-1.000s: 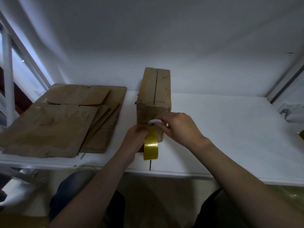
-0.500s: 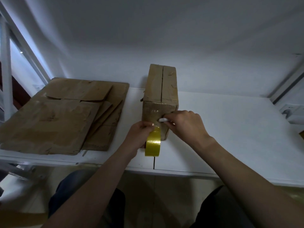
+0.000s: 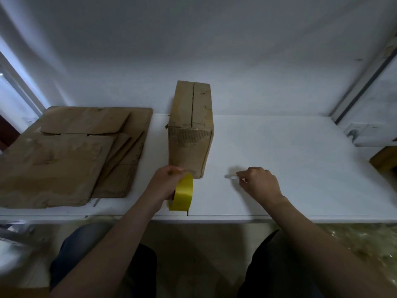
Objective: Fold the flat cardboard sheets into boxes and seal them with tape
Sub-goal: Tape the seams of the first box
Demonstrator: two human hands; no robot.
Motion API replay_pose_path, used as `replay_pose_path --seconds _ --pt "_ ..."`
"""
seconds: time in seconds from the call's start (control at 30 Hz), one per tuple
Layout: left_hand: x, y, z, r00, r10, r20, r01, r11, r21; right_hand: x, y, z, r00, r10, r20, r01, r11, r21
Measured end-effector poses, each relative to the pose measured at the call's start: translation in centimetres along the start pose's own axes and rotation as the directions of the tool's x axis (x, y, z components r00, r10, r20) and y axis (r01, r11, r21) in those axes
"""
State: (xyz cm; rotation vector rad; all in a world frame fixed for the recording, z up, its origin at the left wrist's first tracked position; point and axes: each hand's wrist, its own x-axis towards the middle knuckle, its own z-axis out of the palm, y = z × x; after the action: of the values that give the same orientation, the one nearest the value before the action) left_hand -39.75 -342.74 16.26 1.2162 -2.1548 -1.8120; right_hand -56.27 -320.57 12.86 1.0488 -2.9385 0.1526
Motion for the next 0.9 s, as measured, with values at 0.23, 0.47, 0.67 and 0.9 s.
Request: replay_pose_path --seconds 0.23,0.47,0.67,0.9 --pt "-0.8 0.3 -0.9 1.000 0.017 -0.026 -0.017 1.000 0.000 -0.7 0.1 0.2 0.992 0.036 0.121 -0.048 0.994 0.095" --pt "-1.6 1.4 -2.2 0.999 0.023 -0.032 -0.026 0.995 -0.093 0.6 -4.5 -5.5 0.948 -0.165 -0.273 0.222 0.956 0.194" --pt "-1.8 2.4 -3.4 0.997 0.060 -0.043 -0.063 0.995 -0.076 5.6 -9.8 -9.6 0.862 -0.322 -0.390 0.395 0.911 0.120" --pt "-2.2 2.8 -4.1 0.991 0.128 -0.045 -0.129 0.991 -0.039 9.4 -13.0 -6.4 0.828 -0.338 -0.447 0.400 0.915 0.047"
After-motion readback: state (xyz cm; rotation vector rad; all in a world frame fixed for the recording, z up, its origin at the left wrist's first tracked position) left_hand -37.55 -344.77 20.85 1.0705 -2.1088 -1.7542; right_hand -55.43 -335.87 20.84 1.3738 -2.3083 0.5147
